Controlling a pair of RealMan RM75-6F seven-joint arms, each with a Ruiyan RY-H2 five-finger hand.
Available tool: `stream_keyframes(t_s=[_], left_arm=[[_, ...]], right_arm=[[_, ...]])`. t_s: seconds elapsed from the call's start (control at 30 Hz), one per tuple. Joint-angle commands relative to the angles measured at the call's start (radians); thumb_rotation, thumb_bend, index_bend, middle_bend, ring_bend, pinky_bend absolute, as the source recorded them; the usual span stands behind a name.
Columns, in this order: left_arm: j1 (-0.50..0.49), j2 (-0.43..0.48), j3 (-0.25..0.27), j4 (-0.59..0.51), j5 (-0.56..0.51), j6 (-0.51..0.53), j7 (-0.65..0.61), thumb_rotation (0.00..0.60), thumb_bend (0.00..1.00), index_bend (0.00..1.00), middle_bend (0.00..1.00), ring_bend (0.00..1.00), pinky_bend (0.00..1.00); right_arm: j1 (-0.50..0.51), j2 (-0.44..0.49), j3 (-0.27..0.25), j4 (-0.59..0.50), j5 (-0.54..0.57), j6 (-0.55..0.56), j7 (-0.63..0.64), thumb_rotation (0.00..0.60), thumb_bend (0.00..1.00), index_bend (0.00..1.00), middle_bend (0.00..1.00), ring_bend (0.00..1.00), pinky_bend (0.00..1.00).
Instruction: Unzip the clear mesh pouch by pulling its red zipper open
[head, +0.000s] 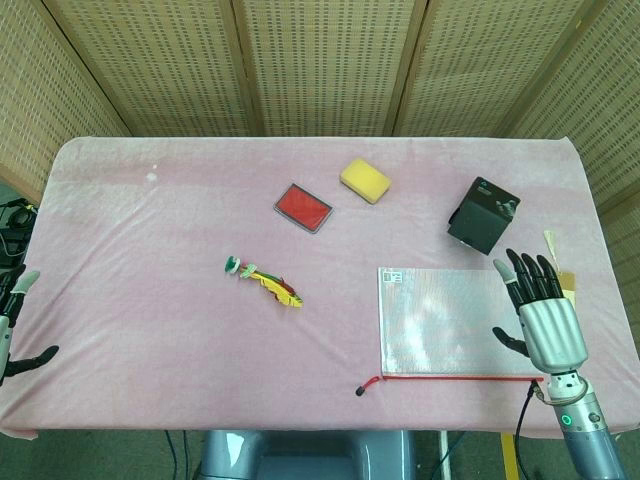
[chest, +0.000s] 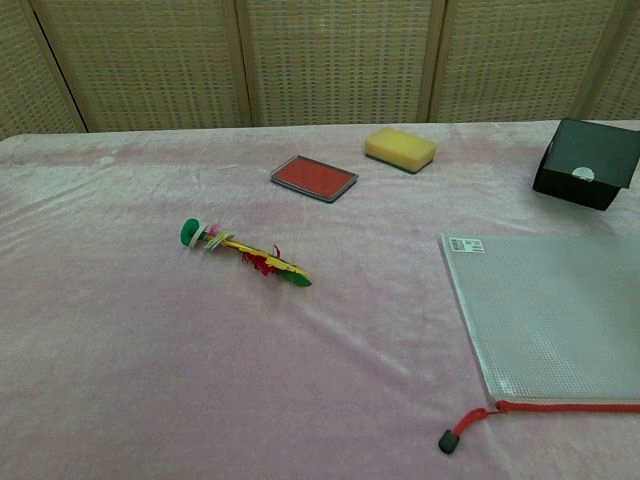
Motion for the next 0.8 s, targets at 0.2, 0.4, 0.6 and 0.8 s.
stream_keyframes(t_s=[0.2,0.4,0.6,0.8], left_arm=[[0.002,-0.007,-0.003,-0.003,-0.002,0.006,0.015,0.6,0.0,0.0,0.0,0.0,0.0],[-0.006,-0.018,-0.008,0.002,-0.016,-0.007,0.035,0.6,0.0,0.0,0.0,0.0,0.0],[-0.015,-0.023,-0.018,0.007,-0.042,-0.022,0.045,0.6,0.0,0.0,0.0,0.0,0.0],[-0.021,-0.027,-0.02,0.013,-0.054,-0.035,0.052,0.6,0.0,0.0,0.0,0.0,0.0]], right_arm=[[0.014,0.029,-0.017,-0.028,-0.036,-0.067,0.015,0.6,0.0,0.0,0.01,0.02,0.0],[0.151,0.06,-0.051,-0.032,-0.179,-0.254,0.135,0.6,0.01,0.07,0.67,0.68,0.61],[0.308,0.029,-0.076,-0.041,-0.273,-0.456,0.28,0.6,0.22,0.33,0.91,0.89,1.0],[0.377,-0.029,-0.076,-0.051,-0.242,-0.606,0.223,0.6,0.35,0.49,0.95,0.92,1.0]])
